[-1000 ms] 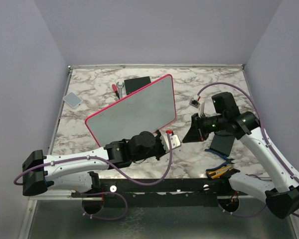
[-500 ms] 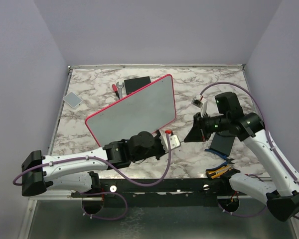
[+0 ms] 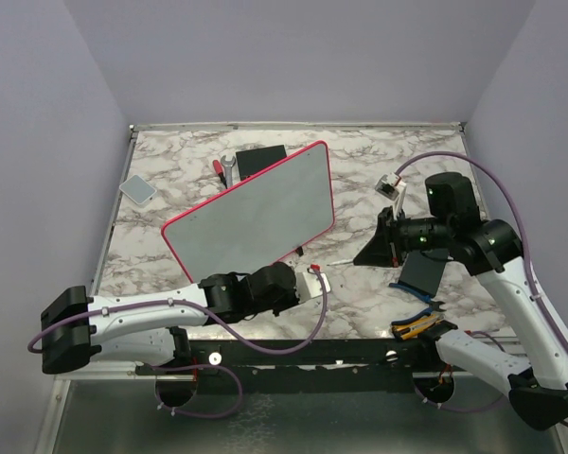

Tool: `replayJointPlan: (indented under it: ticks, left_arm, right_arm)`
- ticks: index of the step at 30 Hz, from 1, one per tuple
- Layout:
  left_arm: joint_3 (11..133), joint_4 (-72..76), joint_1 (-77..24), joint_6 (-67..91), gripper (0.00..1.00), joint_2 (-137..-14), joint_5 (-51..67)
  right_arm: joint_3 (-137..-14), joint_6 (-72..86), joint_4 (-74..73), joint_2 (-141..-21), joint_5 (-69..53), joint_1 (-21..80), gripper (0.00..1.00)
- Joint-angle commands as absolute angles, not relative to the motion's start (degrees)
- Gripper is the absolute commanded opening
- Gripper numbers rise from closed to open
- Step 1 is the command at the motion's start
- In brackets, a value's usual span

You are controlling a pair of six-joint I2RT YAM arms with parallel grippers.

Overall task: Write a sentence on the whiteboard
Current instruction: Open the whiteboard marker, then place the pen cap at the center of the board.

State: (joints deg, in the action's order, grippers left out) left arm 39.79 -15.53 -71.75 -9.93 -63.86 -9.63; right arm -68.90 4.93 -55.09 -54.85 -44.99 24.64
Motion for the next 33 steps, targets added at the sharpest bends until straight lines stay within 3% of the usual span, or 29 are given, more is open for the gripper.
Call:
replayJointPlan:
  ticks: [1,11,20,33]
  left_arm:
    - [40.55,-15.89,-71.76,-10.04,0.00,-61.56,-10.35]
    - [43.06,-15.29,-71.71,-3.46,0.00,-60.69,-8.51]
    - [41.32,-9.84,-71.80,12.69,0.00,-66.35,-14.93]
    - [41.94,-3.08,-74.17,23.38,0.00,-79.98,-21.47]
  right_arm:
    - [-67.81,6.07,-54.51,-55.07,-40.70,24.65,0.00]
    - [-64.39,8.64,-51.62,-57.66,-27.02,24.70,0.00]
    - [-57.85,15.89,-38.63,-55.04,-11.98,24.69,0.00]
    - [-50.95,18.48,-28.72,-54.37,-7.66,24.65,0.00]
